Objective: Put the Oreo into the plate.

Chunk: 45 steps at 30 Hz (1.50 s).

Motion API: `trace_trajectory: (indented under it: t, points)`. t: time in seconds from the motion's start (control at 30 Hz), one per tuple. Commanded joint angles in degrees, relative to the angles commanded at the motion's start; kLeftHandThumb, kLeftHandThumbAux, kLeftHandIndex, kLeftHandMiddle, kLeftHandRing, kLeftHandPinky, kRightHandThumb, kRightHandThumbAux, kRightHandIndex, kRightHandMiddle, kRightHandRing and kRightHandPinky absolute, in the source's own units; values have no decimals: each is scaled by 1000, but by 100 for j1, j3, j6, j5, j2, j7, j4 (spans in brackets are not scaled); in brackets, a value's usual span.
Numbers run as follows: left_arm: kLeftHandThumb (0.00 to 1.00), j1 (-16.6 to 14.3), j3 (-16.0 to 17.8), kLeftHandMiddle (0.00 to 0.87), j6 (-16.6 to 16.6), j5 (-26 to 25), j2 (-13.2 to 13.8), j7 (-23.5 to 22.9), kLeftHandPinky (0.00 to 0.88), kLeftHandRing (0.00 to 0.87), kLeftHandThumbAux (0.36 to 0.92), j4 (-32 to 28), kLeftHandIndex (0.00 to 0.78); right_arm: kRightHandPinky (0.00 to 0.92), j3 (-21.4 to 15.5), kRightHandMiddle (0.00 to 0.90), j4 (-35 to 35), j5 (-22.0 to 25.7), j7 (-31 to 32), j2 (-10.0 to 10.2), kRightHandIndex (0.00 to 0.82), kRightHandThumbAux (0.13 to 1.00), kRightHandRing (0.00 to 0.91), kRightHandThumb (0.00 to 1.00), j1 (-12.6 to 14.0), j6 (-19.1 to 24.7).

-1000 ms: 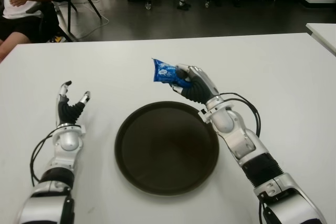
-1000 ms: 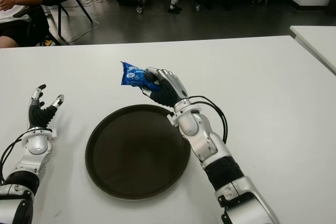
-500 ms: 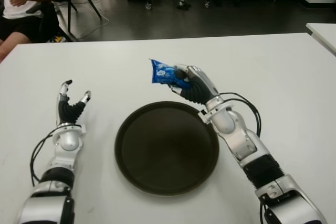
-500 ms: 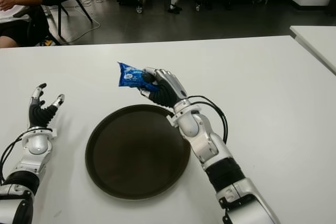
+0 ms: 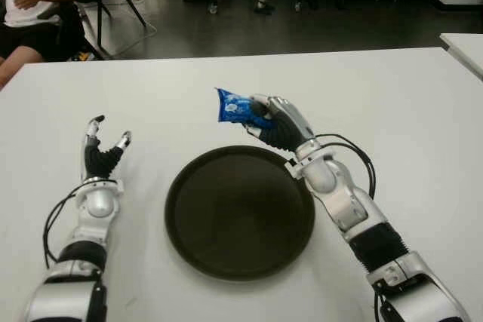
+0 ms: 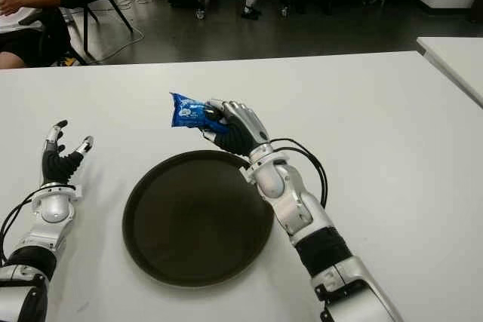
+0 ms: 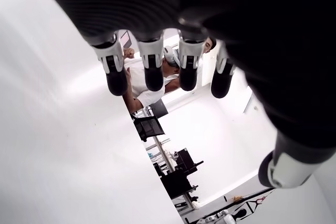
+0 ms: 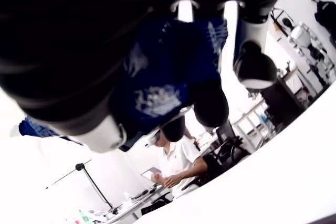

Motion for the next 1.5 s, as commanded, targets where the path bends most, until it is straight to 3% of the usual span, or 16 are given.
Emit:
trace_trajectory:
  t: [0.47,0.87,0.93,1.1,1.13,1.23,1.33,1.5]
  points:
    - [0,-25,51,0,62,-76,-34,-61,0,0,585,-18,0,837,71,856,36,-51,151,-31,441,709,846,726,-69,350]
    - [0,12,26,0,51,-46,-27,-60,0,0,575,-71,0,796,100,815,212,-251,-339,-85,439,713,812,714,-100,-47]
    - [0,8,47,0,60,-80,-44,-84,0,0,582,-77,0,600,101,574,228,-278,-395,-97,423,722,596,689,-109,-82]
    - [0,-8,56,0,99,-96,-48,-63,0,0,589,-63,0,418,98,367,307,-186,-321,-101,405,732,403,668,-136,-163]
    - [0,-11,54,0,106,-93,-46,-50,0,0,593,-56,0,329,95,300,340,-129,-261,-97,295,719,328,445,-145,-191]
    - [0,-10,55,0,101,-97,-46,-49,0,0,598,-50,0,222,85,219,392,-15,-149,-96,160,709,238,161,-161,-256]
    - [0,1,61,0,70,-113,-55,-68,0,0,605,-60,0,192,68,194,417,83,-32,-103,102,697,209,52,-168,-310]
    - [0,15,77,0,61,-143,-73,-61,0,0,602,-94,0,210,79,218,366,80,62,-122,78,696,263,8,-154,-246]
